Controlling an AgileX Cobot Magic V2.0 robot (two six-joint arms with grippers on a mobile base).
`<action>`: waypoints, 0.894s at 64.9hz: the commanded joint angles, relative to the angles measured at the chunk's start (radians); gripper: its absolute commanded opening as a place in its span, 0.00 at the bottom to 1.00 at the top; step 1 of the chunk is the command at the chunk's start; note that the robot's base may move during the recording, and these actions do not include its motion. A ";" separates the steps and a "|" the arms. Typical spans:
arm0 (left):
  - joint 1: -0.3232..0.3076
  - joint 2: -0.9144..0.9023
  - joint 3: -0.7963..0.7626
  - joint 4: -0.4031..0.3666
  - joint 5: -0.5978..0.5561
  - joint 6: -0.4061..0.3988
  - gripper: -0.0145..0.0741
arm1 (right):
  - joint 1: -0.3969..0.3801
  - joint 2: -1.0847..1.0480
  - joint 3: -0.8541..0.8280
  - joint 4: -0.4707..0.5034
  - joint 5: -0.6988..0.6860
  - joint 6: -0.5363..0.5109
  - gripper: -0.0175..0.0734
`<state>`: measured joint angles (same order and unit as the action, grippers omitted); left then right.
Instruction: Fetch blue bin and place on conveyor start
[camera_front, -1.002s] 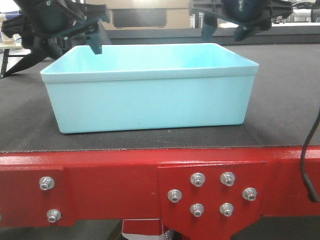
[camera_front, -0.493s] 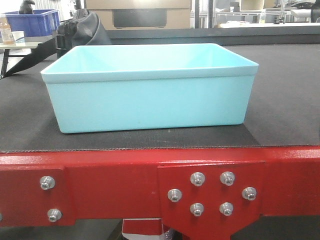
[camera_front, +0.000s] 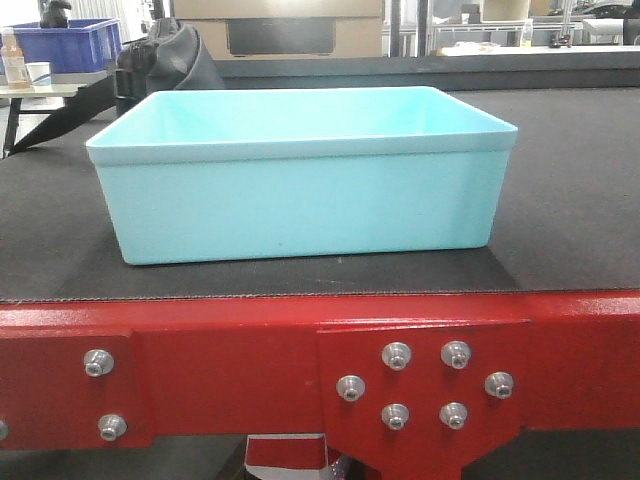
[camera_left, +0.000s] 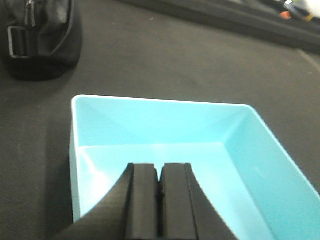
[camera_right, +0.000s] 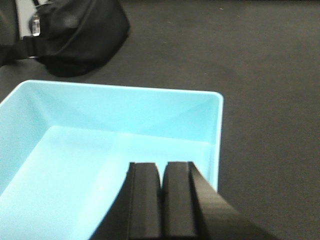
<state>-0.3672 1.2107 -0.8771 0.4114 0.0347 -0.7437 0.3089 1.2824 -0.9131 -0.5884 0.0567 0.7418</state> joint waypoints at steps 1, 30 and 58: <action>0.001 -0.069 0.069 0.000 -0.081 0.000 0.04 | 0.000 -0.063 0.069 -0.035 -0.089 -0.010 0.01; 0.001 -0.503 0.268 0.104 0.031 0.000 0.04 | 0.002 -0.429 0.297 -0.071 -0.125 -0.010 0.01; 0.001 -0.812 0.268 0.104 0.158 0.000 0.04 | 0.002 -0.665 0.327 -0.071 -0.185 -0.010 0.01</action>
<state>-0.3672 0.4214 -0.6079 0.5130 0.1977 -0.7437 0.3089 0.6372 -0.5865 -0.6481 -0.0939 0.7418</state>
